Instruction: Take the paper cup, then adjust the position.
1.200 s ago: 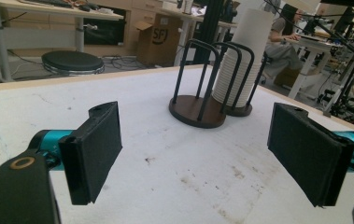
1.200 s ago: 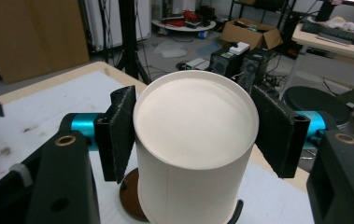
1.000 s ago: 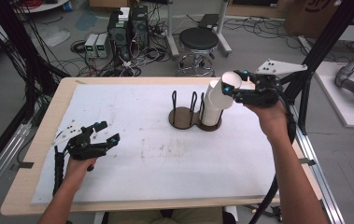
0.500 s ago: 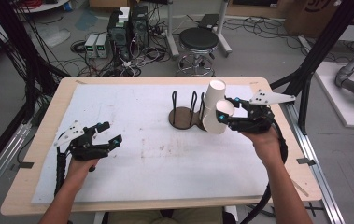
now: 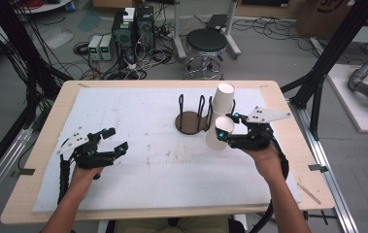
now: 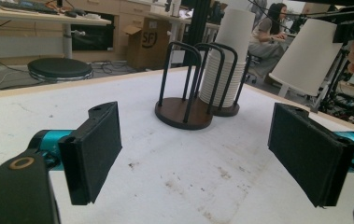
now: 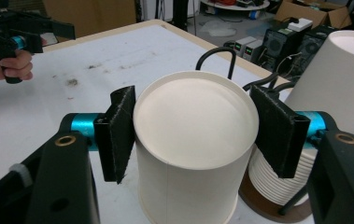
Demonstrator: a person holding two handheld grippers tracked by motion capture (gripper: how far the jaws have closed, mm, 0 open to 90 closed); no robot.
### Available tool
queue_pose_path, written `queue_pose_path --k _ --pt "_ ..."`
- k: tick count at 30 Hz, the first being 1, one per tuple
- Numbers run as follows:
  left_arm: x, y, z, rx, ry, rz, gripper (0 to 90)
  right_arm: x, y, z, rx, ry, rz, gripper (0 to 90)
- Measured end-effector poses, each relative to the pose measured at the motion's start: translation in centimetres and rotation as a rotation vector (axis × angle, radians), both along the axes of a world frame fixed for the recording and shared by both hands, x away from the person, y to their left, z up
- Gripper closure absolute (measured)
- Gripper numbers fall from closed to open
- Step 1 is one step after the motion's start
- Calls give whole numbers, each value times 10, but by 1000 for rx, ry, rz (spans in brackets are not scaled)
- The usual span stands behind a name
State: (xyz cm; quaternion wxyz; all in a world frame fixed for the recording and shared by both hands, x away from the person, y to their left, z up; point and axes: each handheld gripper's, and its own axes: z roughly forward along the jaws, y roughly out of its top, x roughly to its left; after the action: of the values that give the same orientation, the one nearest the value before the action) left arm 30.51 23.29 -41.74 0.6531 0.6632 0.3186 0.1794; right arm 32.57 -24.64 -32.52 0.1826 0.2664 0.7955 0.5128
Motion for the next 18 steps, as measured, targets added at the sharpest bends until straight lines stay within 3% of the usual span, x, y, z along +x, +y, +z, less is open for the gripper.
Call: queue_pose_path --k 18 --pt "-1 -8 2 -6 -9 -21 158 2 5 -16 9 32 15 357"
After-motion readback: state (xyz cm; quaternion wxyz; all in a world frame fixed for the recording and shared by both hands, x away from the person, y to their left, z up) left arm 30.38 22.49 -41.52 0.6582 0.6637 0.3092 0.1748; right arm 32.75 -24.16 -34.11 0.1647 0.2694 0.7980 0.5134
